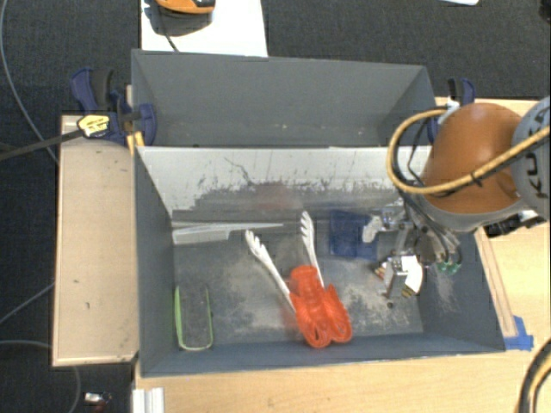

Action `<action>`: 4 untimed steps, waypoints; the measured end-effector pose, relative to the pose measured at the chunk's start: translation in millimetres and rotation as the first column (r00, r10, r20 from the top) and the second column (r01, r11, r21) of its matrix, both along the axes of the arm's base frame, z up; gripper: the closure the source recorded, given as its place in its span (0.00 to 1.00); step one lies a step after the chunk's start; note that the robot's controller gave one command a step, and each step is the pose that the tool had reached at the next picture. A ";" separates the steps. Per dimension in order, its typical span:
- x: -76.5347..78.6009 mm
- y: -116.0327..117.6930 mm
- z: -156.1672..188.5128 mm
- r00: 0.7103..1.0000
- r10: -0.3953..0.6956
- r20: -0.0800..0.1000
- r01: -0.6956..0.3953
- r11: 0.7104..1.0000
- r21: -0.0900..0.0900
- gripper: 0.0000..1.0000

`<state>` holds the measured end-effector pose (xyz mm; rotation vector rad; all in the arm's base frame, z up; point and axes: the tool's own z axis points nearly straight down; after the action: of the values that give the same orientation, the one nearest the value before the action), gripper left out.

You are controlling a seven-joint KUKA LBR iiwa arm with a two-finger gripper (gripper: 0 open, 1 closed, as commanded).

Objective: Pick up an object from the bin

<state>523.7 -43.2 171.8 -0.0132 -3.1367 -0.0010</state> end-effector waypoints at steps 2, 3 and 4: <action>71.0 -8.0 -103.9 0.998 -0.069 0.010 0.069 0.998 0.000 0.00; 63.4 15.4 -57.6 0.997 -0.078 0.026 0.078 0.997 0.001 0.00; 61.8 0.8 -71.1 0.974 -0.228 0.011 0.228 0.974 0.000 0.00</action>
Offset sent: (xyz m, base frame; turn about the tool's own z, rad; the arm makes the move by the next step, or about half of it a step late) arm 0.0689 -0.0078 -0.1018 0.0691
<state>585.5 -42.3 100.7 -0.3743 -3.1255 0.0003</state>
